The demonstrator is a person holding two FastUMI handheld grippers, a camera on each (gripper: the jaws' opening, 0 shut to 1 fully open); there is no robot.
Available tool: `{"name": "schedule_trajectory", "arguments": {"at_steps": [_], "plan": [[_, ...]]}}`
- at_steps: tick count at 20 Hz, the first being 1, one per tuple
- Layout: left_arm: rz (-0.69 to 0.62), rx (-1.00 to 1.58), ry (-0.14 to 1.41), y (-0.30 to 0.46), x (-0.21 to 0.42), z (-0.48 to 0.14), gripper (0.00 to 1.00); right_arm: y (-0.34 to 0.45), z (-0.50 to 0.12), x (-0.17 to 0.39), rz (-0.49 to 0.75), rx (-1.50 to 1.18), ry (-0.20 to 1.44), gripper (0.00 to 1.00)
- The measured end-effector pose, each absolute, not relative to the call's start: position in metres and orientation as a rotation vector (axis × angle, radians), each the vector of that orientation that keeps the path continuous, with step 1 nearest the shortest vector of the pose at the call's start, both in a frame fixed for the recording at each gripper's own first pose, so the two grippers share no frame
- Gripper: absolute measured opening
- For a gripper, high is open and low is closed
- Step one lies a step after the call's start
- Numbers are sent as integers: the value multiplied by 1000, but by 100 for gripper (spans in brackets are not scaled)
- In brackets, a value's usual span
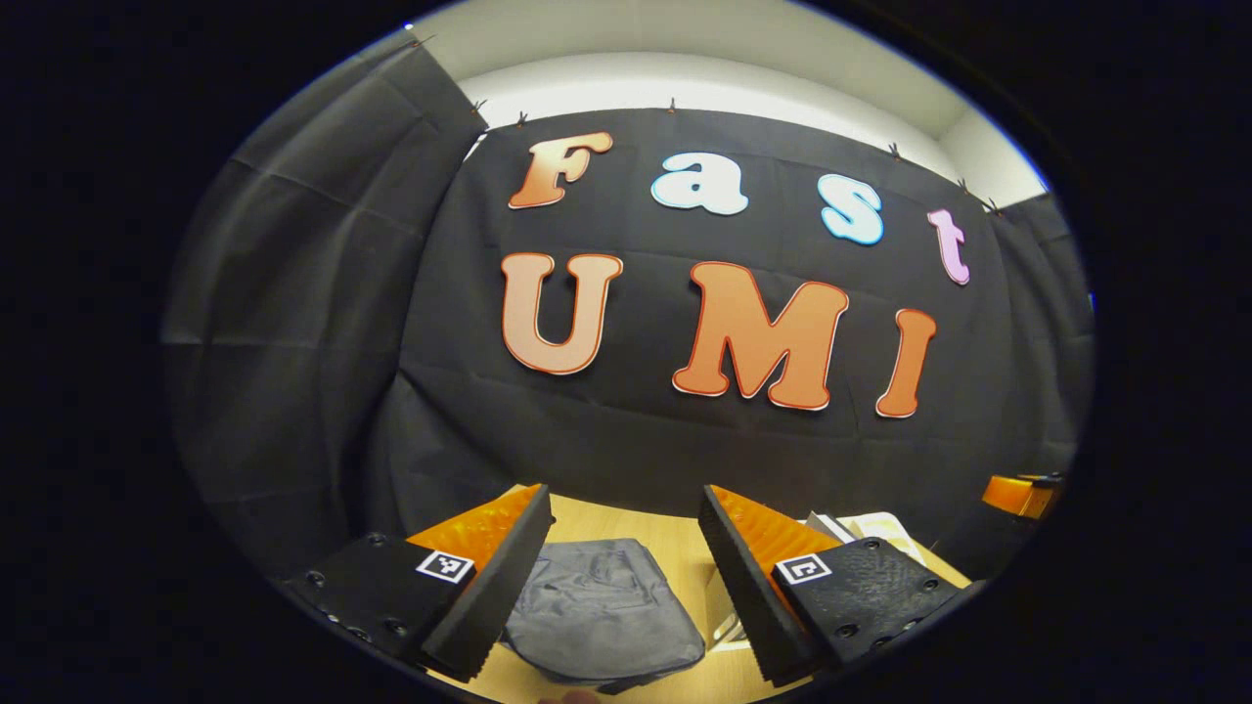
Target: Open the schoolbag, grab two books from the bookshelf and put them into the schoolbag.
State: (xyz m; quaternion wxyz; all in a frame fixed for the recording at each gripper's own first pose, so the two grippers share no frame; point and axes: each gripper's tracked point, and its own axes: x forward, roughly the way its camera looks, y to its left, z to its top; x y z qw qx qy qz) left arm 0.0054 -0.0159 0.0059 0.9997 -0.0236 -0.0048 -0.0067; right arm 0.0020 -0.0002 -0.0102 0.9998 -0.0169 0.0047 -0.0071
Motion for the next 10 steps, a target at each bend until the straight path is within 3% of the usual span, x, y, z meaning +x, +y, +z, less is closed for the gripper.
{"name": "schedule_trajectory", "arguments": {"at_steps": [6, 10], "plan": [[73, -50, -19, 14, -10, -1, 94, 13, -15, -1, 29, -41, 16, 97], [57, 9, -13, 7, -13, -6, 96, 7, -10, 3, 20, -42, 17, 97]]}}
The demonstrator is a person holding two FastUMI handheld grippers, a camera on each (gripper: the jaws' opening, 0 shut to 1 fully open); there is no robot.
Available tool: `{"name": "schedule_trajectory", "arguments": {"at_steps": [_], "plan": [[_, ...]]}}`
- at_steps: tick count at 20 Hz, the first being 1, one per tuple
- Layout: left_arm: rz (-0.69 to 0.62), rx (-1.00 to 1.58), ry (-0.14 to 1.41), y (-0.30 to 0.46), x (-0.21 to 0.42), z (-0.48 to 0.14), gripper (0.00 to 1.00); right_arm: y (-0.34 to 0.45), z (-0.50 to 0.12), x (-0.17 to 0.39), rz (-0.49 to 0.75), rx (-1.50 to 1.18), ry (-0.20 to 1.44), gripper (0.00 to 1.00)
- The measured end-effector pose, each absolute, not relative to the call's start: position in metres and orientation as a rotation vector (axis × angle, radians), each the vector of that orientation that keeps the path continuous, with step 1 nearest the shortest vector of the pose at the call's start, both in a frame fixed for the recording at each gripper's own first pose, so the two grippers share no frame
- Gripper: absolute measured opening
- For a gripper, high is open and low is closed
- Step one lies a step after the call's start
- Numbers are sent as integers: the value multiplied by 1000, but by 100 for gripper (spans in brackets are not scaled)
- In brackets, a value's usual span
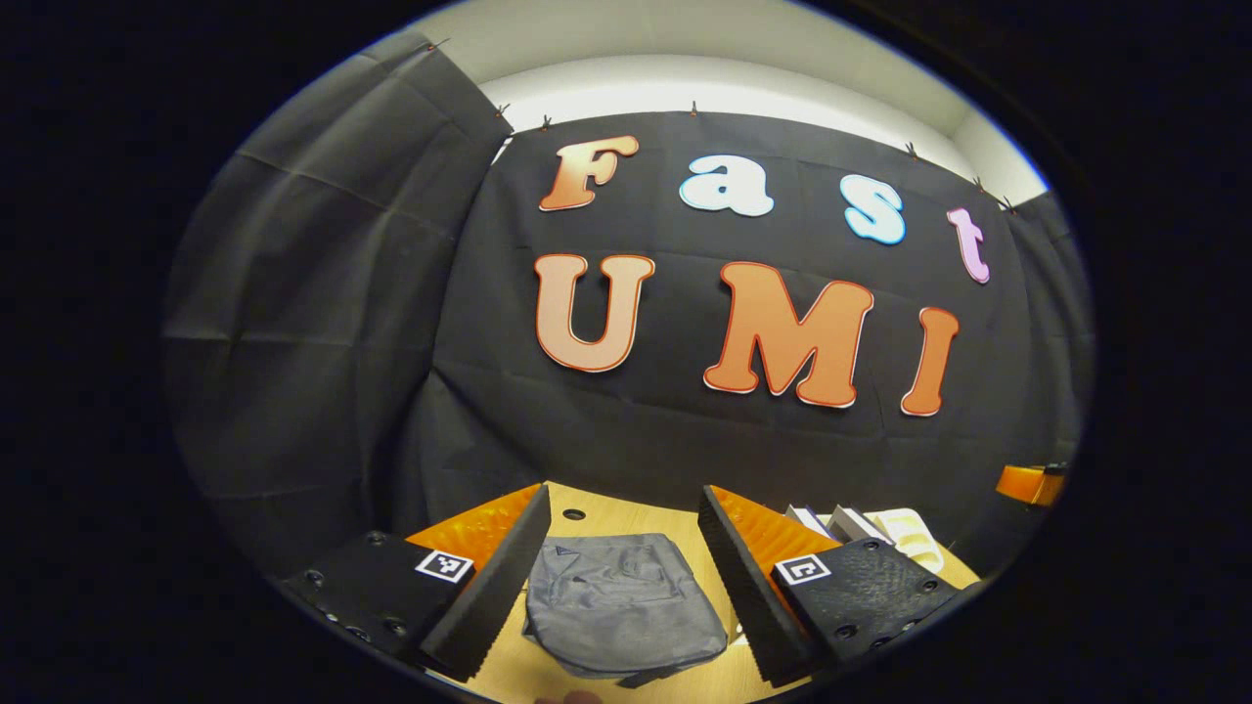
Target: Open the schoolbag, grab two books from the bookshelf and put them into the schoolbag.
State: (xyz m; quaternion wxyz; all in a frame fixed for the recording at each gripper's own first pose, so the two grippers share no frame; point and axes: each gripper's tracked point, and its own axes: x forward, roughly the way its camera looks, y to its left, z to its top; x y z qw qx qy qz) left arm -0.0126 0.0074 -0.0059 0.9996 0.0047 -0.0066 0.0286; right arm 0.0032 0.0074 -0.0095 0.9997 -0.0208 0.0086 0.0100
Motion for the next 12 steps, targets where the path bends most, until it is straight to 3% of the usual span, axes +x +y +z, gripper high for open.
{"name": "schedule_trajectory", "arguments": {"at_steps": [6, 12], "plan": [[-15, 149, 40, 2, -3, -30, 96, 2, -23, 4, -18, -56, 32, 98], [-79, 453, 230, -8, 7, -128, 97, -28, -35, 4, -92, -44, 63, 98]]}}
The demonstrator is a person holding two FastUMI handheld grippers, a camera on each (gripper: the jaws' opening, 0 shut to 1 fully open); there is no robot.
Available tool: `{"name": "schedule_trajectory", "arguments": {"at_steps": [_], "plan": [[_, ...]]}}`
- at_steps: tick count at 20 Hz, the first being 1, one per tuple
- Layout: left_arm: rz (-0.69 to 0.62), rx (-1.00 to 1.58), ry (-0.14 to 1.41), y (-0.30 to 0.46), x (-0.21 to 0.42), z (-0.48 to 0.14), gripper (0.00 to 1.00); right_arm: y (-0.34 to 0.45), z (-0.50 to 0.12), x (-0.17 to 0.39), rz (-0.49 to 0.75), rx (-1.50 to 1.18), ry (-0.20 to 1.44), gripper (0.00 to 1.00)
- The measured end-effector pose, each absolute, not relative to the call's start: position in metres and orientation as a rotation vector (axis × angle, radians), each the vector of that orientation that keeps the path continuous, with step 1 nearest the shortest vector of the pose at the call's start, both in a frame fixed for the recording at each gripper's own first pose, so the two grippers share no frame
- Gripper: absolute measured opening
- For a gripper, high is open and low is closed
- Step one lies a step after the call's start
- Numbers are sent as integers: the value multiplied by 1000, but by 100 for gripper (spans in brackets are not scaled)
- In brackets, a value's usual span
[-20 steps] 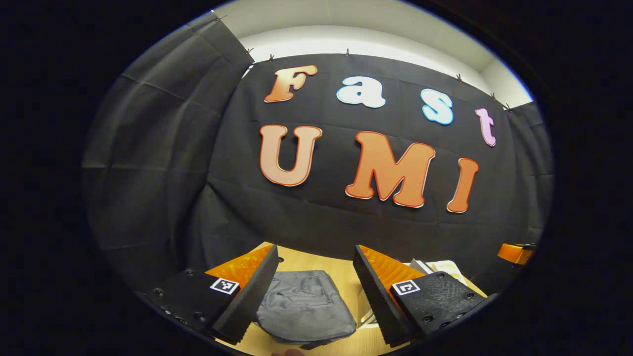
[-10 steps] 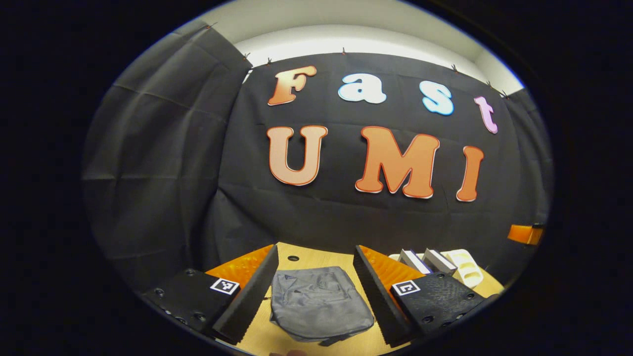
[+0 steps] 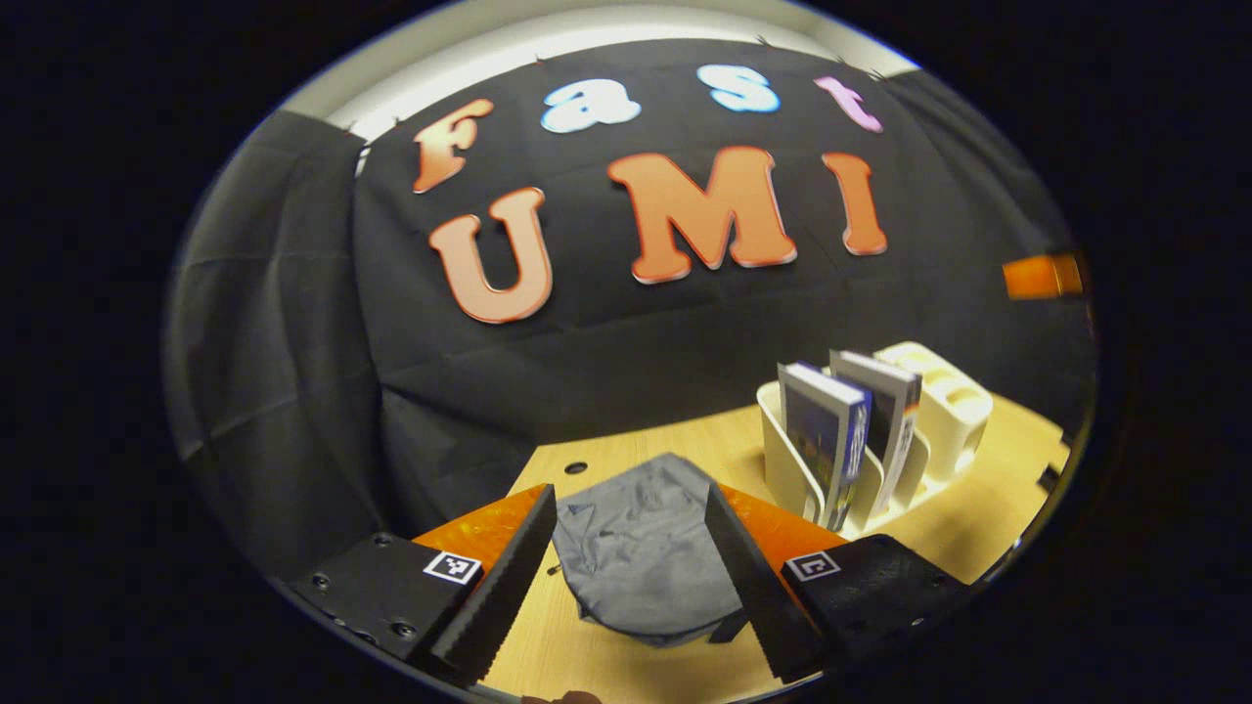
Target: Open the schoolbag, grab two books from the bookshelf and put them into the schoolbag.
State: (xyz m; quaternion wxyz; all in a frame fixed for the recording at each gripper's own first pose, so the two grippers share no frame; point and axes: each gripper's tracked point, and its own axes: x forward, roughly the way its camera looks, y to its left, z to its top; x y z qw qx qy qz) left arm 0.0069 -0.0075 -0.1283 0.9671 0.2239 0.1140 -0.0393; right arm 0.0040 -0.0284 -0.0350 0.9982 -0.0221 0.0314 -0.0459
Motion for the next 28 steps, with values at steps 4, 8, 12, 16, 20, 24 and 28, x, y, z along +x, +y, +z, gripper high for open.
{"name": "schedule_trajectory", "arguments": {"at_steps": [4, 8, 12, 16, 20, 24, 28], "plan": [[-115, 667, 357, -24, 7, -209, 97, -54, -44, 0, -144, -41, 93, 98], [-194, 881, 489, -46, 11, -286, 97, -81, -52, -8, -200, -11, 116, 98], [-237, 1038, 529, -47, 17, -323, 97, -100, -58, -17, -242, 6, 134, 98], [-239, 1033, 567, -46, 24, -329, 97, -109, -64, -22, -263, 8, 154, 98], [-241, 1020, 576, -45, 30, -331, 97, -105, -68, -23, -258, 2, 172, 98], [-275, 1040, 595, -52, 34, -334, 98, -96, -68, -25, -240, 15, 179, 98], [-294, 1070, 586, -57, 39, -335, 97, -96, -72, -29, -240, 24, 196, 98]]}}
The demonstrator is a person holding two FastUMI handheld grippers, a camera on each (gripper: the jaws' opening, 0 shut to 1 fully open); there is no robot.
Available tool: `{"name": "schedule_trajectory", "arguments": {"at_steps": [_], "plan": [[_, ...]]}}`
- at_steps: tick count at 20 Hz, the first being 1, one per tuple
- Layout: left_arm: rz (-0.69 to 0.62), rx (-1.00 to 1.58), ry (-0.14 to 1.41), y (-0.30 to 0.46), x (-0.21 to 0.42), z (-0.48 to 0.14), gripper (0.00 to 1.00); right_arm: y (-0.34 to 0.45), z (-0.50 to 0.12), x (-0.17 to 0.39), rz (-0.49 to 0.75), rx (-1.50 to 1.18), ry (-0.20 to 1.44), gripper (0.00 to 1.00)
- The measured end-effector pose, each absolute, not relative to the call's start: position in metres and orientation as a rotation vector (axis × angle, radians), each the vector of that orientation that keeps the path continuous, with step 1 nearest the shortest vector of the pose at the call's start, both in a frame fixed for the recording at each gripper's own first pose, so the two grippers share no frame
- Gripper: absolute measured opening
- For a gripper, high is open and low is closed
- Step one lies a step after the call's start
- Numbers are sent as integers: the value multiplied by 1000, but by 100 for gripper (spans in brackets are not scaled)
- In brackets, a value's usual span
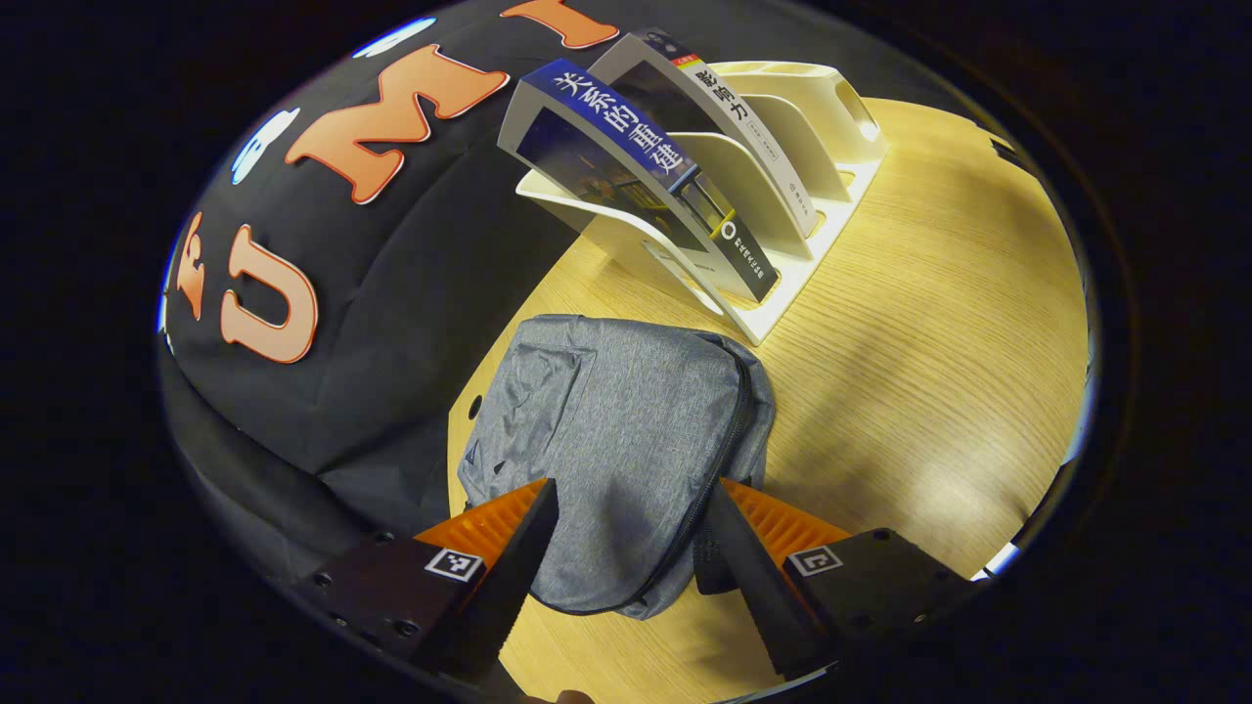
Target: Open the schoolbag, grab two books from the bookshelf and put them into the schoolbag.
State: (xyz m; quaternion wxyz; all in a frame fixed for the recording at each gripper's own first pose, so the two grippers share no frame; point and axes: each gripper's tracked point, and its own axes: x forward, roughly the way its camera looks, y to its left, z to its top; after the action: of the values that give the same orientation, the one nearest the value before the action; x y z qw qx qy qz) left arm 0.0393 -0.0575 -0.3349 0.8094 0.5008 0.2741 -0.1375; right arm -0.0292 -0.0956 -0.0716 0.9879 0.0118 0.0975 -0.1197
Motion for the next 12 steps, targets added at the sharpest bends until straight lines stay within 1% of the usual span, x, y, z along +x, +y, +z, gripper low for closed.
{"name": "schedule_trajectory", "arguments": {"at_steps": [5, 6, 7, 8, 10, 11, 12], "plan": [[-277, 1039, 599, -54, 44, -334, 98, -105, -75, -36, -262, 37, 208, 98], [-289, 1029, 607, -58, 43, -336, 97, -106, -75, -36, -265, 43, 211, 98], [-296, 1023, 609, -58, 41, -336, 94, -107, -76, -37, -266, 47, 214, 98], [-302, 1024, 606, -60, 41, -336, 85, -106, -77, -37, -266, 48, 216, 98], [-326, 1017, 632, -65, 36, -342, 49, -104, -77, -38, -263, 48, 217, 98], [-330, 1009, 635, -66, 36, -343, 51, -103, -76, -37, -260, 49, 217, 98], [-331, 1006, 638, -68, 36, -343, 42, -101, -75, -36, -256, 51, 219, 98]]}}
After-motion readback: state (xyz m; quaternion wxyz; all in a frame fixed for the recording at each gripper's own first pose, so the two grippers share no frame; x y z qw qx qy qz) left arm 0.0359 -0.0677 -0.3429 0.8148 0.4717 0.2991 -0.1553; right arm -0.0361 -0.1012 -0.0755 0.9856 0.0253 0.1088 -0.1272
